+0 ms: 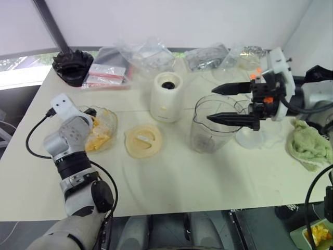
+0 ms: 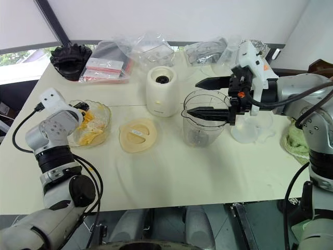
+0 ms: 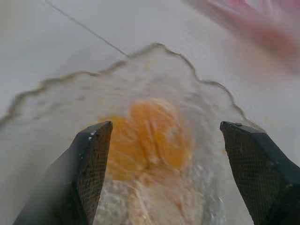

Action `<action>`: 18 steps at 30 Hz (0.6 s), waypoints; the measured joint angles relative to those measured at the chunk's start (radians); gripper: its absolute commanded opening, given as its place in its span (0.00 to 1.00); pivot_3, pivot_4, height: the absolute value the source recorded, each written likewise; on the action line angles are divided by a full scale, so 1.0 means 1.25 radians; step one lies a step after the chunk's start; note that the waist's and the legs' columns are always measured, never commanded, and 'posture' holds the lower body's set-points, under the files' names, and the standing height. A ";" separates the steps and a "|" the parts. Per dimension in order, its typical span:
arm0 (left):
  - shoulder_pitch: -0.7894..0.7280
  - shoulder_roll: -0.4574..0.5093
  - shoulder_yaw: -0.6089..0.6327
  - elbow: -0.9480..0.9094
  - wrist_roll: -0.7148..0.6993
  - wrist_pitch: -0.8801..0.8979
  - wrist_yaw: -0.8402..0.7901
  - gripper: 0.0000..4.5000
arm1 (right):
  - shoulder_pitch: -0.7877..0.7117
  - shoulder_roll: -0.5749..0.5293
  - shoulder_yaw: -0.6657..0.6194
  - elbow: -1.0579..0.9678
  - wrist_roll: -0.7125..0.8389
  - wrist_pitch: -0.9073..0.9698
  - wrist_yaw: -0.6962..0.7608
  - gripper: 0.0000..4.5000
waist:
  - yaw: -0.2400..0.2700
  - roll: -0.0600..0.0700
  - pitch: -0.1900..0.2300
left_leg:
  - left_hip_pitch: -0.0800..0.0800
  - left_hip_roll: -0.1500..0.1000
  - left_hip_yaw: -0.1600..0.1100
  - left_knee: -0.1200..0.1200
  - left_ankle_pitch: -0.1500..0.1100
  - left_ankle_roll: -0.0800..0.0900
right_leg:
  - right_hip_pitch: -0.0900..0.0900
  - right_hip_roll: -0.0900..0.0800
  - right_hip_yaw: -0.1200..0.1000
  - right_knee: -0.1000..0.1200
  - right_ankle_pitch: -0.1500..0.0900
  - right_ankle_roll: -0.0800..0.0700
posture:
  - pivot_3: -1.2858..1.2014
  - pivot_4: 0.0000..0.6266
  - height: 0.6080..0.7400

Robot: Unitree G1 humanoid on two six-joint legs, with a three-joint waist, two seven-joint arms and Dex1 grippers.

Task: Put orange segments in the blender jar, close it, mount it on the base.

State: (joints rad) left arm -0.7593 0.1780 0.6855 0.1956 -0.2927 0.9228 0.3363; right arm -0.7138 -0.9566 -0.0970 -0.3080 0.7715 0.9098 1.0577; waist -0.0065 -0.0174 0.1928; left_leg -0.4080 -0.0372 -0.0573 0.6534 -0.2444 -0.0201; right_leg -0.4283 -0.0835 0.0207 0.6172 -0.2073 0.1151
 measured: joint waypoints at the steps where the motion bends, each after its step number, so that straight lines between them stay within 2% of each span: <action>1: 0.000 -0.003 0.001 0.006 -0.002 -0.011 0.004 0.85 | 0.000 0.000 0.000 0.000 0.000 0.000 -0.001 0.99 | 0.000 0.000 0.000 | 0.000 0.000 0.000 0.000 0.000 0.000 | 0.000 0.000 0.000 0.000 0.000 0.000 | 0.52 0.24 1.00; 10: -0.012 0.013 -0.017 0.133 -0.004 -0.105 0.002 0.85 | 0.017 -0.001 -0.010 -0.004 0.001 0.000 -0.010 0.99 | 0.014 0.000 0.000 | 0.000 0.000 0.002 0.001 0.000 0.000 | 0.000 0.001 0.000 0.000 0.000 0.001 | 0.52 0.24 1.00; 18: -0.058 0.065 -0.096 0.267 0.019 -0.173 -0.024 0.85 | 0.023 -0.001 -0.025 -0.016 0.001 -0.001 -0.017 0.99 | 0.015 0.000 0.000 | 0.000 0.000 0.003 0.001 0.000 0.000 | 0.001 0.001 0.000 0.000 0.000 0.001 | 0.52 0.24 1.00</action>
State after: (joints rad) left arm -0.8319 0.2593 0.5659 0.5291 -0.2694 0.7062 0.3058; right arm -0.6845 -0.9581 -0.1283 -0.3277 0.7731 0.9087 1.0368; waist 0.0124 -0.0176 0.1927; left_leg -0.4082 -0.0377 -0.0541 0.6544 -0.2442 -0.0202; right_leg -0.4276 -0.0829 0.0206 0.6170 -0.2069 0.1158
